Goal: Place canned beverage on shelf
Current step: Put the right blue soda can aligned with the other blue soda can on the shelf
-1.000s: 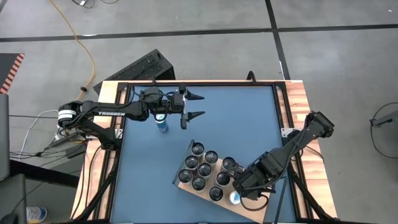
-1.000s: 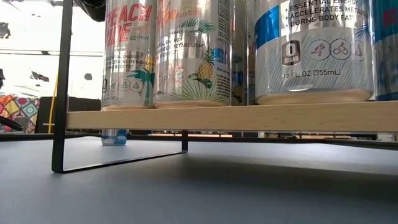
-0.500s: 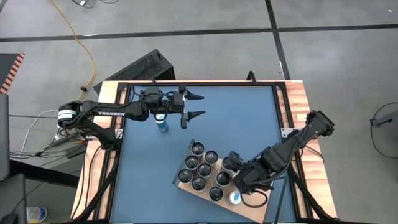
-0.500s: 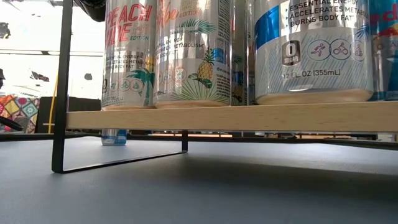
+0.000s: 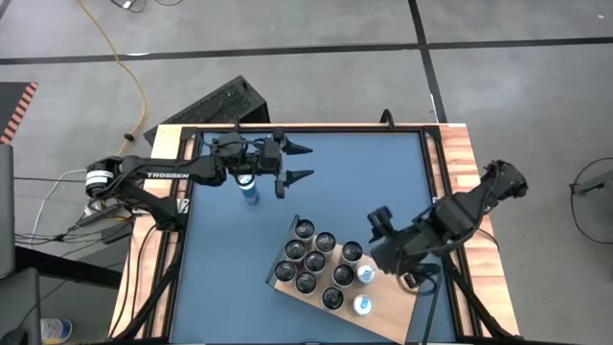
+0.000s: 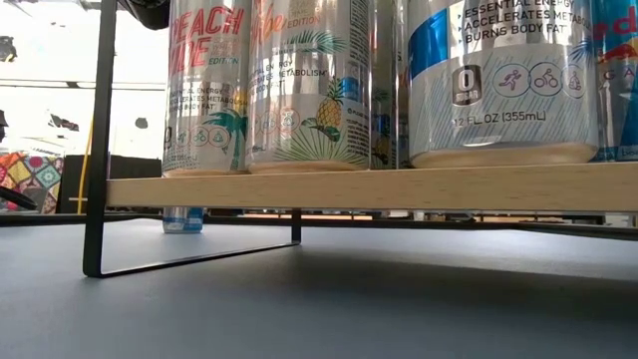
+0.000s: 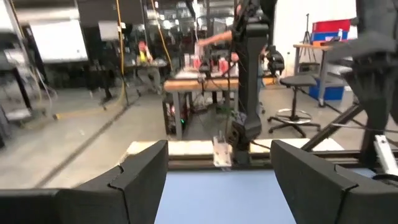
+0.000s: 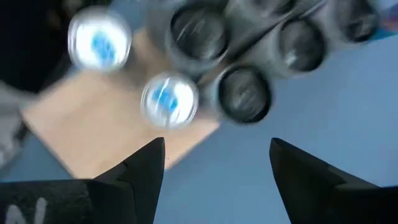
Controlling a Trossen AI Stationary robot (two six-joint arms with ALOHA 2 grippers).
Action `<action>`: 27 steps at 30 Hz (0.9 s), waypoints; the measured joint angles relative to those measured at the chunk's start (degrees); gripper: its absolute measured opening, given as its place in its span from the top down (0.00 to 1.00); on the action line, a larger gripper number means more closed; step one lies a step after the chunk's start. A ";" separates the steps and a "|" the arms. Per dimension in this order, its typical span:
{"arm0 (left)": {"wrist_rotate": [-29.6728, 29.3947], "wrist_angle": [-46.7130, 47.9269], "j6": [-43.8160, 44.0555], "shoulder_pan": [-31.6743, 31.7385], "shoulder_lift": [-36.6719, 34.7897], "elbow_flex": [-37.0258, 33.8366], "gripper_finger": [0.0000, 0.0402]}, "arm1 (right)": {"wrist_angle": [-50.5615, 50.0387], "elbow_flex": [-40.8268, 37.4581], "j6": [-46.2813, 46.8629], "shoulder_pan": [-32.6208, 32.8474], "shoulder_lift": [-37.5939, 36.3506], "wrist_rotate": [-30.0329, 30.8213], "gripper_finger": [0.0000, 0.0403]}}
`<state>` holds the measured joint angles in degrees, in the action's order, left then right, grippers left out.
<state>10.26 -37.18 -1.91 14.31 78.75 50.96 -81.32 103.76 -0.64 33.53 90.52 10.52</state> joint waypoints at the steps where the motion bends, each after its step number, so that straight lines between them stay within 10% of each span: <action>1: 0.15 1.14 0.94 0.02 -0.36 0.00 0.33 | 1.30 0.01 1.60 -0.10 -0.69 0.11 0.33; 27: -3.85 29.30 -0.56 0.57 -16.96 0.00 0.33 | 2.06 0.01 10.71 1.42 -1.60 17.46 0.33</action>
<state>6.41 -7.88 -2.48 14.87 61.79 50.96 -79.25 103.77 10.08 34.96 88.92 27.98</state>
